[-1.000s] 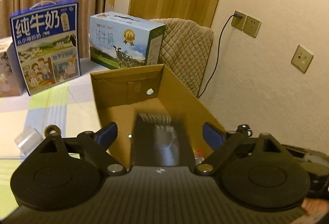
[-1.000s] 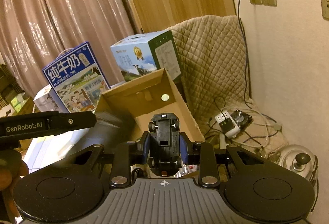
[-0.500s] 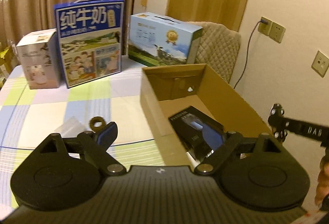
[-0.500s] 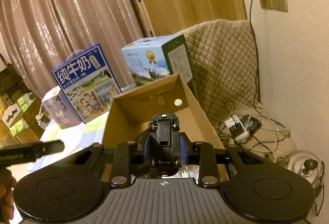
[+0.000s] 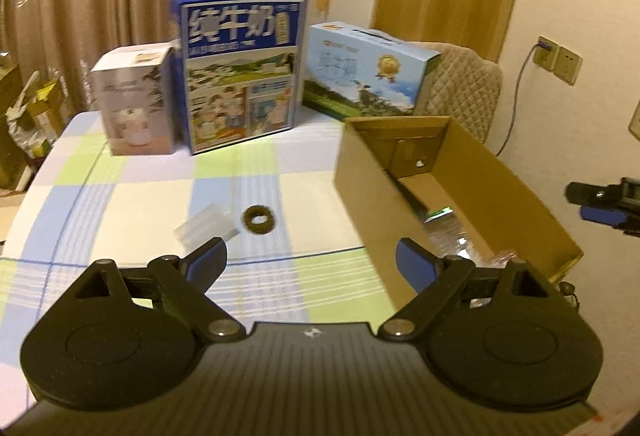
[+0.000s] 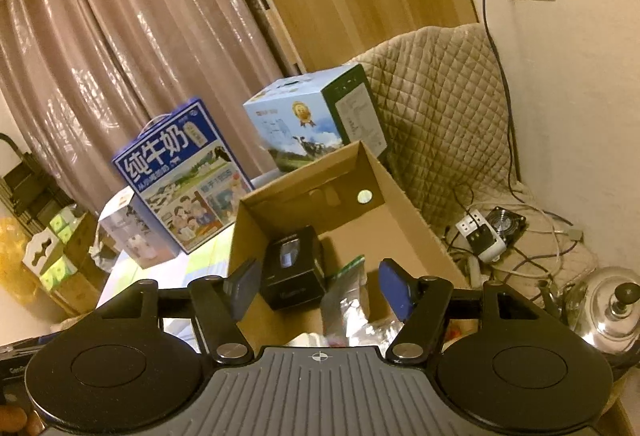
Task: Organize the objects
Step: 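Open the left tool to drop the shaver box while the right tool releases the car, then withdraw both tools from the box and move toward the clear cup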
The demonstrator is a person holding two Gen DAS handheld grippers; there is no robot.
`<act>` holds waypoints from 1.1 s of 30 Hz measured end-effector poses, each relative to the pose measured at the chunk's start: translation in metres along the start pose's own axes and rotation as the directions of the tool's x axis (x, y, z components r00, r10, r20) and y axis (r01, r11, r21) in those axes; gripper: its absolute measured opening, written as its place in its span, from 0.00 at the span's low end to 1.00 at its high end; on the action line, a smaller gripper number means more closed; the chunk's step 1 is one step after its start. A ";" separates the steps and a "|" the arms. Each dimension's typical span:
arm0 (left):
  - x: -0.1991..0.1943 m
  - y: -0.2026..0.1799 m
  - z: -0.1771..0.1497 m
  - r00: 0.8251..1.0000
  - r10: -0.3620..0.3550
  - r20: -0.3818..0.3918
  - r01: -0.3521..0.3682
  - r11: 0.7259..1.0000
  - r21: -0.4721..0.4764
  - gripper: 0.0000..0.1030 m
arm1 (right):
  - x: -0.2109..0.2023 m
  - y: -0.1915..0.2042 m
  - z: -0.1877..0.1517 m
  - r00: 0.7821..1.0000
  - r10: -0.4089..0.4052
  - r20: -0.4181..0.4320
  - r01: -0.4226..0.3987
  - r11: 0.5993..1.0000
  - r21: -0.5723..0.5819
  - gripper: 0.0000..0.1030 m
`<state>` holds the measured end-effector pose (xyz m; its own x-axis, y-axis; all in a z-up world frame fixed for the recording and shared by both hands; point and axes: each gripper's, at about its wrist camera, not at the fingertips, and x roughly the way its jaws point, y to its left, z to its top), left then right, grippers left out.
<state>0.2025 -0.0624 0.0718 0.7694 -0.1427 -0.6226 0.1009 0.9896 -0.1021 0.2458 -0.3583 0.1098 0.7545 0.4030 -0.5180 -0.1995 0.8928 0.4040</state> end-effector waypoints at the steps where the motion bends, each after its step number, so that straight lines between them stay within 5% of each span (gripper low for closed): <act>1: -0.003 0.006 -0.003 1.000 0.011 -0.001 -0.011 1.000 -0.001 0.87 | -0.002 0.004 -0.001 1.000 0.002 0.002 -0.002 1.000 -0.003 0.61; 20: -0.048 0.111 -0.040 0.982 0.188 -0.023 -0.189 0.980 -0.067 0.96 | 0.012 0.142 -0.046 0.983 0.174 -0.052 -0.180 0.969 -0.170 0.61; 33: -0.005 0.145 -0.058 0.978 0.204 -0.037 -0.206 0.977 -0.057 0.98 | 0.076 0.178 -0.092 0.981 0.142 -0.135 -0.171 0.954 -0.245 0.61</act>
<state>0.1765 0.0809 0.0155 0.7500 0.0620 -0.6585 -0.0962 0.9952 -0.0159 0.2102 -0.1501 0.0729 0.6274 0.5488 -0.5524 -0.4729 0.8322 0.2896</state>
